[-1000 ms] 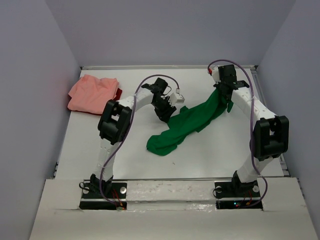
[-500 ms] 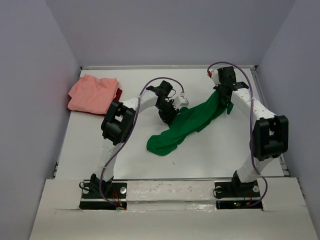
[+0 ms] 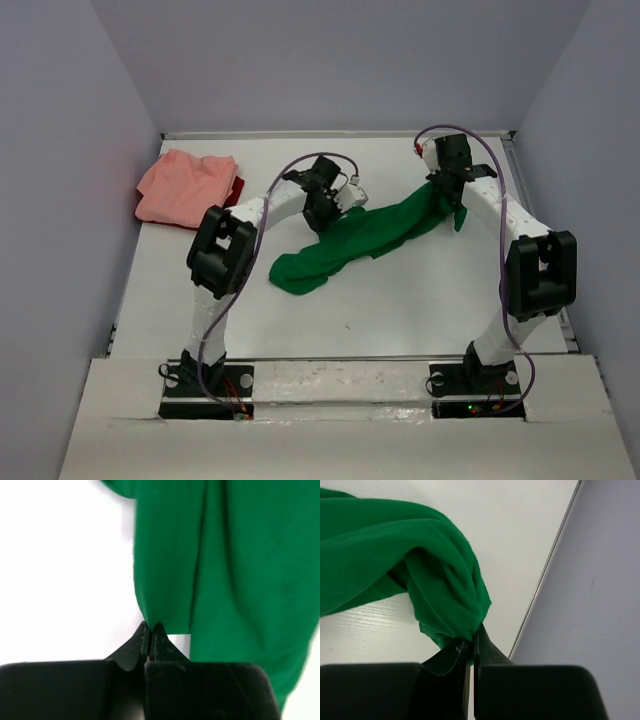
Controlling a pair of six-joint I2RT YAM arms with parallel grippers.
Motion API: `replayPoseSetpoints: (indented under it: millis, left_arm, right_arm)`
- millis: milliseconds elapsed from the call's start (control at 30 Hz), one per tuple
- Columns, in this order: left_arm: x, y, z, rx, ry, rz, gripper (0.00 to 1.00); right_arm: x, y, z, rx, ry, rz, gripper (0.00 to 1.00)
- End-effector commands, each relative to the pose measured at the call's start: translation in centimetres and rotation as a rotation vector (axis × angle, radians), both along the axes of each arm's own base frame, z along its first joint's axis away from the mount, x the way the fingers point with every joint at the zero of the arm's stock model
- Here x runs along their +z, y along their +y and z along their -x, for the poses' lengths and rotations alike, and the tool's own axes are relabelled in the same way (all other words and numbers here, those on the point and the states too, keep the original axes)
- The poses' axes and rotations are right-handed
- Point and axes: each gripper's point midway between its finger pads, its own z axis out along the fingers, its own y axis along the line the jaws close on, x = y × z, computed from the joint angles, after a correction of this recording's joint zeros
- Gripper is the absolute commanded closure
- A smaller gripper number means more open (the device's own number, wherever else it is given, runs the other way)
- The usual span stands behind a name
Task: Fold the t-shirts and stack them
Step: Flatten the tshirt out
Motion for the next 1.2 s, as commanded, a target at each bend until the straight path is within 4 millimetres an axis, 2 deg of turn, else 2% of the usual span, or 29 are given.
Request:
replayPoseSetpoints:
  millis: [0,33,67,100,133,167,200,300,433,467,500,567,667,700,767,800,867,1000,1033,1067,1100,1133,1167]
  left_arm:
    - [10.6,4.2,-3.6,0.149,-0.277,0.005,1.00]
    - [11.7,5.6,-3.9,0.183,-0.288,0.000,1.00]
    - [13.3,6.2,-4.2,0.202,-0.315,0.010,1.00]
    - [15.7,6.9,-4.1,0.224,-0.355,0.030,1.00]
    - [16.9,8.0,-4.0,0.250,-0.377,0.019,1.00]
    - [18.1,8.2,-3.9,0.255,-0.398,0.028,1.00]
    - [20.5,9.5,-3.8,0.293,-0.461,0.013,1.00]
    - [23.9,10.9,-2.8,0.324,-0.527,0.016,1.00]
    - [25.8,12.2,-1.7,0.354,-0.564,0.004,1.00]
    - [25.4,12.7,-1.5,0.363,-0.565,-0.012,1.00]
    - [26.0,13.3,-1.3,0.386,-0.590,-0.020,1.00]
    - [25.4,13.9,-1.1,0.407,-0.596,-0.038,1.00]
    - [25.9,14.7,-1.2,0.465,-0.628,-0.037,1.00]
    - [26.2,15.1,-1.3,0.494,-0.651,-0.042,1.00]
    - [26.6,15.6,-1.4,0.537,-0.675,-0.035,1.00]
    - [27.5,16.2,-1.6,0.574,-0.713,-0.032,1.00]
    - [28.2,16.9,-1.6,0.614,-0.736,-0.026,1.00]
    - [28.3,17.8,-1.2,0.637,-0.735,-0.045,1.00]
    - [28.2,17.9,-1.1,0.638,-0.737,-0.050,1.00]
    - [27.9,18.0,-0.9,0.634,-0.731,-0.056,1.00]
    - [27.9,18.1,-0.8,0.631,-0.730,-0.059,1.00]
    - [28.0,18.2,-0.7,0.637,-0.733,-0.059,1.00]
    - [27.7,18.3,-0.5,0.634,-0.729,-0.064,1.00]
  right_arm:
    - [2.0,0.1,0.0,0.010,-0.042,-0.026,1.00]
    - [2.2,0.1,-0.1,0.016,-0.045,-0.027,1.00]
    - [2.3,0.2,-0.1,0.021,-0.046,-0.025,1.00]
    - [2.5,0.2,-0.2,0.025,-0.048,-0.022,1.00]
    - [2.6,0.1,-0.4,0.025,-0.052,-0.019,1.00]
    - [2.6,0.1,-0.4,0.027,-0.048,-0.014,1.00]
    - [2.9,0.1,-0.6,0.026,-0.057,-0.014,1.00]
    - [3.4,0.2,-0.8,0.026,-0.070,-0.021,1.00]
    - [4.5,0.2,-1.0,0.028,-0.091,-0.020,1.00]
    - [4.9,0.1,-1.0,0.029,-0.098,-0.016,1.00]
    - [5.4,0.0,-1.0,0.028,-0.108,-0.012,1.00]
    - [6.6,0.0,-1.3,0.026,-0.136,-0.009,1.00]
    - [8.4,-0.1,-1.7,0.023,-0.178,-0.007,1.00]
    - [9.6,0.0,-2.2,0.020,-0.209,-0.013,1.00]
    - [10.4,0.1,-2.7,0.019,-0.229,-0.017,1.00]
    - [11.1,0.2,-2.9,0.018,-0.247,-0.023,1.00]
    - [11.1,0.5,-2.9,0.033,-0.238,-0.040,1.00]
    - [8.2,1.9,-1.0,0.109,-0.126,-0.099,1.00]
    - [5.3,3.3,1.1,0.177,0.007,-0.162,0.93]
    - [4.2,3.7,2.2,0.196,0.063,-0.183,0.77]
    - [3.4,3.9,3.3,0.202,0.103,-0.196,0.44]
    - [1.8,4.3,5.2,0.214,0.186,-0.226,0.34]
    - [1.1,4.6,6.3,0.230,0.224,-0.250,0.25]
